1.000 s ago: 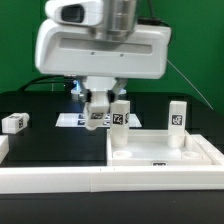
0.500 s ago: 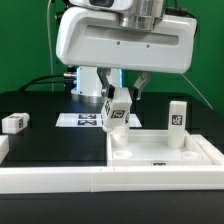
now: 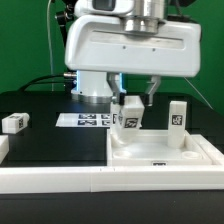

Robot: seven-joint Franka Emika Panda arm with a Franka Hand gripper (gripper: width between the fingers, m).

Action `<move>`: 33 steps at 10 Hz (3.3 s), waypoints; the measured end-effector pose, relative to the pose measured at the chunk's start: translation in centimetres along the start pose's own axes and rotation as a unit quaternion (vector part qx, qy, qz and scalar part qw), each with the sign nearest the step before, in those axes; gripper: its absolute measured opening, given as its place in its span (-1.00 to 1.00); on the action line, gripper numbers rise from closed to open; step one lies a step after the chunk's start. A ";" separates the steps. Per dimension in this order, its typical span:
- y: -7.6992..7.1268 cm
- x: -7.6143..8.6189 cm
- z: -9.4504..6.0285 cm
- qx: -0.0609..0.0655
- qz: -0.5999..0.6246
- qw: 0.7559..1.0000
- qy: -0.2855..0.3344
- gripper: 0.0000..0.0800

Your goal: Assemble square table

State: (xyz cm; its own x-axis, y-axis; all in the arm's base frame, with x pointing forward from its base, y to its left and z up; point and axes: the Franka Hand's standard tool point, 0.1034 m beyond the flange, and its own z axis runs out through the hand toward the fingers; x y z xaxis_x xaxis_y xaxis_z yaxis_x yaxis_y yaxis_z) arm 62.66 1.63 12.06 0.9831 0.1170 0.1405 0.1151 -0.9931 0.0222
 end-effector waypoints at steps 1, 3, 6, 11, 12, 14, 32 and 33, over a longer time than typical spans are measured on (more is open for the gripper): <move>-0.7 0.1 -0.1 -0.004 0.002 1.000 -0.005 -0.27; -0.5 0.0 0.0 -0.004 -0.002 1.000 -0.005 -0.27; -0.6 0.0 0.1 -0.004 -0.002 1.000 -0.005 -0.27; -5.3 1.4 -0.7 0.006 0.039 0.999 0.006 -0.27; -5.1 1.5 -0.6 0.005 0.039 0.999 0.020 -0.27; -5.3 2.2 -0.6 0.002 0.043 0.996 0.073 -0.27; -10.0 0.5 0.6 -0.003 -0.034 0.989 0.141 -0.27; -9.8 0.5 0.8 -0.004 -0.038 0.989 0.143 -0.27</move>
Offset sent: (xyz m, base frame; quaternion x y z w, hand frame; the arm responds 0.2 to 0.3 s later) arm 0.0000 0.0000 0.0000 0.0000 0.0000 0.0000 1.0000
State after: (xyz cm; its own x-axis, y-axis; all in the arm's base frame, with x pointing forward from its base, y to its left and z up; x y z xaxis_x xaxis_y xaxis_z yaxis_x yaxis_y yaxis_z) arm 62.09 11.45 11.14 0.8917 0.1887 0.4115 0.1839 -0.9816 0.0516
